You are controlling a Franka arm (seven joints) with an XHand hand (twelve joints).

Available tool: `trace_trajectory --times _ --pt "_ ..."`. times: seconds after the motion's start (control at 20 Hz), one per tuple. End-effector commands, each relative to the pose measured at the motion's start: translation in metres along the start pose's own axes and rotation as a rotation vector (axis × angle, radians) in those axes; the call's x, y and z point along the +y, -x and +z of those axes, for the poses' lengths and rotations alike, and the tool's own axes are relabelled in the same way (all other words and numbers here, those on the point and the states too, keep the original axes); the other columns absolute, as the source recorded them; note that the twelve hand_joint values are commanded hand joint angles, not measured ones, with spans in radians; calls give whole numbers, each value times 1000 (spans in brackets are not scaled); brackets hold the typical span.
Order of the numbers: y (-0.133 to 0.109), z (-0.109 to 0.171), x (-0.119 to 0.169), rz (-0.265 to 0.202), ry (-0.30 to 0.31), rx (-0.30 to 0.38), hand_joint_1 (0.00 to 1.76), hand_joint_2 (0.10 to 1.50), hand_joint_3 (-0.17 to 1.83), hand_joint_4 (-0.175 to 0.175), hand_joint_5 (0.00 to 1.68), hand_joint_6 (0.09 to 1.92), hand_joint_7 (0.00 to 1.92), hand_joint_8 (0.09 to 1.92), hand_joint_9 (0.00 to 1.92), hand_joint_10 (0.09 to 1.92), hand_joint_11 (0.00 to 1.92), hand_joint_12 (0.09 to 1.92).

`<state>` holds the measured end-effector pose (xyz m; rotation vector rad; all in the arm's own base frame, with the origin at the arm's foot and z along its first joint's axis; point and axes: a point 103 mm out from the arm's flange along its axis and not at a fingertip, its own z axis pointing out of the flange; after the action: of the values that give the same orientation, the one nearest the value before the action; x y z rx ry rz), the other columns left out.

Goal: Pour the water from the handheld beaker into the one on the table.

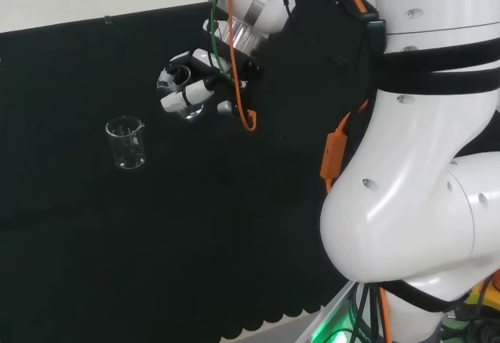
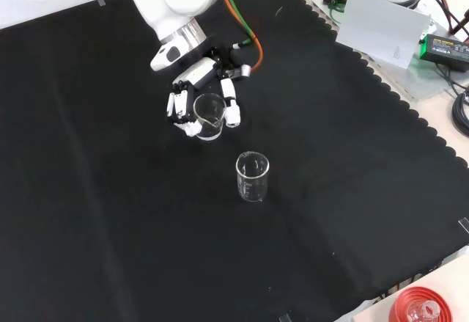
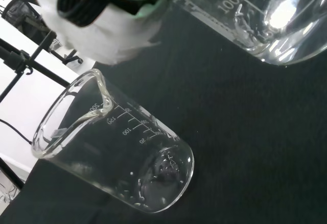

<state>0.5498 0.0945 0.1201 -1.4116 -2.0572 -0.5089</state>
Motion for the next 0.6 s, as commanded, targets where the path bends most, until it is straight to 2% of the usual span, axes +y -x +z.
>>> trace_trajectory --times 0.05,0.6 --pt "-4 -8 -9 9 1 -33 1075 1026 15 175 1161 721 1278 236 1090 370 665 1176" --pt "-18 -16 -22 34 -11 -147 1077 1024 15 175 1165 715 1295 219 1144 343 728 1137"
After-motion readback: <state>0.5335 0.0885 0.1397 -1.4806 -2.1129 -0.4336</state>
